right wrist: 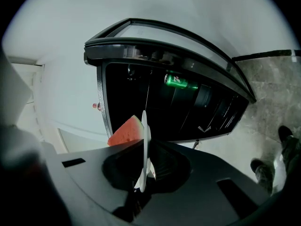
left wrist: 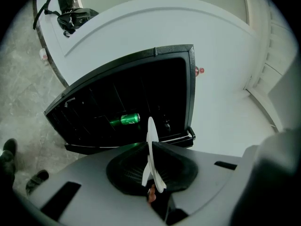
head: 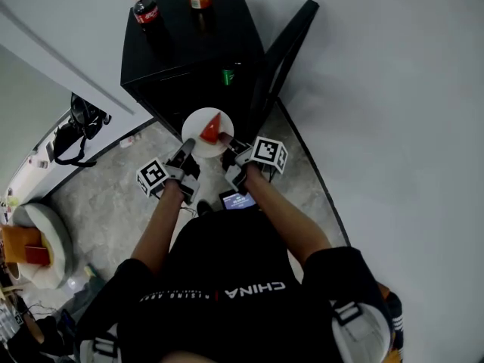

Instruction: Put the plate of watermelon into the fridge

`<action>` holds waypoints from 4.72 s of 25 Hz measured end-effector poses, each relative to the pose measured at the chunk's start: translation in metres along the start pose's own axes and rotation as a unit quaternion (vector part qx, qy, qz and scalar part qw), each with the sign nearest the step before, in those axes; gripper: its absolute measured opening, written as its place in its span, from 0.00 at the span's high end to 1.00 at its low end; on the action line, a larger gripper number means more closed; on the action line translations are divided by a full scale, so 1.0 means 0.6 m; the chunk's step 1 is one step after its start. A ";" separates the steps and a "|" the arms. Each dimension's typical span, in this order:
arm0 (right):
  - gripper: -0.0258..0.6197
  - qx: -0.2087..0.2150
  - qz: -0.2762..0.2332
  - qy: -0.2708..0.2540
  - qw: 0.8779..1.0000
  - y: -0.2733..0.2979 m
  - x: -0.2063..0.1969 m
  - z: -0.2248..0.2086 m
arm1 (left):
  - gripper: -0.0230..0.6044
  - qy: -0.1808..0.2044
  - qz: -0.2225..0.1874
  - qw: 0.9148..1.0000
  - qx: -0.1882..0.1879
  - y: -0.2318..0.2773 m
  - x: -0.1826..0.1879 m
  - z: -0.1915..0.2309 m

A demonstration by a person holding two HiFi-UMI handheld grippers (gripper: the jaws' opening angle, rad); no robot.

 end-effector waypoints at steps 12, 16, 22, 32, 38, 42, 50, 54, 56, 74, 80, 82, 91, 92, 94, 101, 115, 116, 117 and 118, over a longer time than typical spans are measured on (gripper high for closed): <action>0.91 -0.009 -0.004 -0.002 1.000 0.028 -0.004 0.009 | 0.91 -0.007 0.002 1.000 0.002 -0.005 0.030 0.010; 0.91 -0.011 0.000 0.006 1.000 0.036 -0.001 0.004 | 0.91 -0.012 0.001 1.000 0.015 -0.006 0.031 0.021; 0.91 -0.007 0.001 0.017 1.000 0.052 0.015 -0.001 | 0.91 -0.017 -0.008 1.000 0.007 0.012 0.042 0.028; 0.91 -0.021 0.002 0.022 1.000 0.098 0.054 -0.016 | 0.91 0.002 -0.019 1.000 -0.005 0.048 0.069 0.061; 0.91 -0.027 -0.007 0.042 0.999 0.156 0.085 -0.034 | 0.91 0.030 -0.026 0.999 0.011 0.079 0.115 0.115; 0.91 -0.027 -0.019 0.067 0.997 0.202 0.109 -0.061 | 0.91 0.031 -0.032 0.999 0.012 0.095 0.145 0.156; 0.91 -0.030 -0.043 0.085 0.995 0.266 0.133 -0.098 | 0.90 0.025 -0.023 0.999 0.013 0.108 0.154 0.206; 0.91 -0.038 -0.052 0.091 0.994 0.301 0.140 -0.123 | 0.90 0.014 -0.017 1.000 0.017 0.106 0.144 0.232; 0.91 -0.045 -0.055 0.092 0.993 0.320 0.144 -0.136 | 0.90 0.003 -0.014 1.000 0.021 0.103 0.135 0.247; 0.91 -0.064 -0.082 0.097 0.990 0.408 0.167 -0.201 | 0.90 -0.037 0.003 0.999 0.034 0.080 0.082 0.318; 0.91 -0.080 -0.082 0.086 0.990 0.419 0.172 -0.196 | 0.90 -0.035 0.006 0.999 0.034 0.071 0.079 0.329; 0.91 -0.090 -0.081 0.076 0.990 0.422 0.174 -0.192 | 0.90 -0.031 0.013 0.999 0.026 0.082 0.079 0.332; 0.91 -0.097 -0.055 0.036 0.993 0.428 0.181 -0.189 | 0.90 0.057 0.097 0.989 0.099 0.129 0.088 0.407; 0.91 -0.096 -0.053 0.032 0.993 0.427 0.181 -0.188 | 0.90 0.058 0.098 0.989 0.099 0.137 0.087 0.409; 0.91 -0.094 -0.051 0.026 0.994 0.426 0.183 -0.187 | 0.90 0.058 0.098 0.989 0.097 0.147 0.085 0.412; 0.78 -0.085 -0.029 -0.030 0.995 0.425 0.185 -0.172 | 0.90 0.082 0.056 0.988 0.117 0.153 0.104 0.416; 0.75 -0.150 0.095 -0.293 0.940 0.435 0.131 -0.178 | 0.91 0.115 0.018 0.980 0.161 0.157 0.175 0.424; 0.75 -0.153 0.110 -0.311 0.932 0.434 0.126 -0.180 | 0.91 0.119 0.017 0.979 0.164 0.157 0.179 0.425; 0.75 -0.157 0.123 -0.330 0.923 0.434 0.122 -0.182 | 0.91 0.123 0.019 0.978 0.168 0.158 0.183 0.426; 0.75 -0.161 0.133 -0.348 0.914 0.432 0.119 -0.185 | 0.91 0.126 0.023 0.977 0.172 0.160 0.187 0.428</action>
Point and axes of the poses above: the fingertips, and each gripper's own axes: y forward along the fingers, z to its left, x out of its top, the point moved 1 cm from there along -y, backward along the fingers, and after that the axes turned 15 degrees about -x, right-handed, at the moved point
